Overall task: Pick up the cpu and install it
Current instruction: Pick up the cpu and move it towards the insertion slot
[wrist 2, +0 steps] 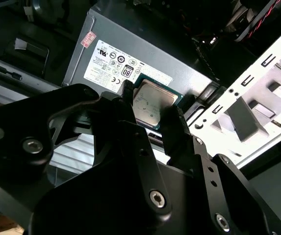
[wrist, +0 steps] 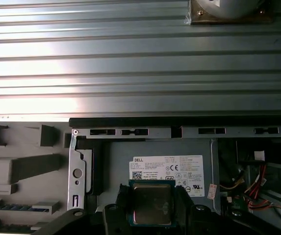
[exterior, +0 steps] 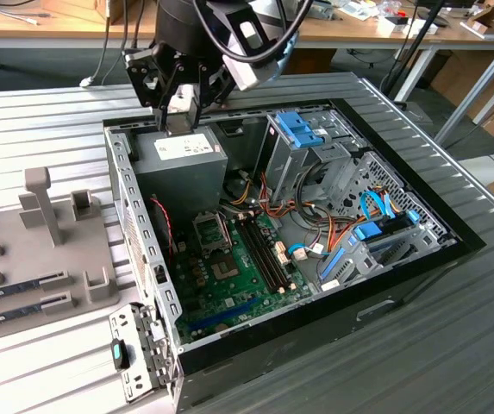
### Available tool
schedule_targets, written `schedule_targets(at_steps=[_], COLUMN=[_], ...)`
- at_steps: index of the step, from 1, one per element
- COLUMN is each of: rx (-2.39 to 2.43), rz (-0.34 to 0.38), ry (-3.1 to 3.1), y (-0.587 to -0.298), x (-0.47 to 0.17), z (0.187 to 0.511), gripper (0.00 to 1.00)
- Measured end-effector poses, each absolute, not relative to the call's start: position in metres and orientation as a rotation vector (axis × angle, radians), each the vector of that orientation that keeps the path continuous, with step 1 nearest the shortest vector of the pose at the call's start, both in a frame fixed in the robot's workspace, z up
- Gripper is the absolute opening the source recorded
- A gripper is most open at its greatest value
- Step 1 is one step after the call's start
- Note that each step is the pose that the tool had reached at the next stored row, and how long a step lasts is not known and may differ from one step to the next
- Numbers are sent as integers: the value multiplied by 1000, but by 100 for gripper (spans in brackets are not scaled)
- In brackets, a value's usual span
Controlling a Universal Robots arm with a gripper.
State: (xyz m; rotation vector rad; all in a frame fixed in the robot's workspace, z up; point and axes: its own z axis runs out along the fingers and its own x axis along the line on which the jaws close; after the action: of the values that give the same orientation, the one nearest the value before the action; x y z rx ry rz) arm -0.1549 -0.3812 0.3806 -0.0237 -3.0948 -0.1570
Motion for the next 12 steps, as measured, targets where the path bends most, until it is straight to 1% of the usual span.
schedule_targets(at_steps=[12], rx=[-24], rz=[-157], ry=[-3095], y=[-381], x=[-146], z=[380], gripper=[47])
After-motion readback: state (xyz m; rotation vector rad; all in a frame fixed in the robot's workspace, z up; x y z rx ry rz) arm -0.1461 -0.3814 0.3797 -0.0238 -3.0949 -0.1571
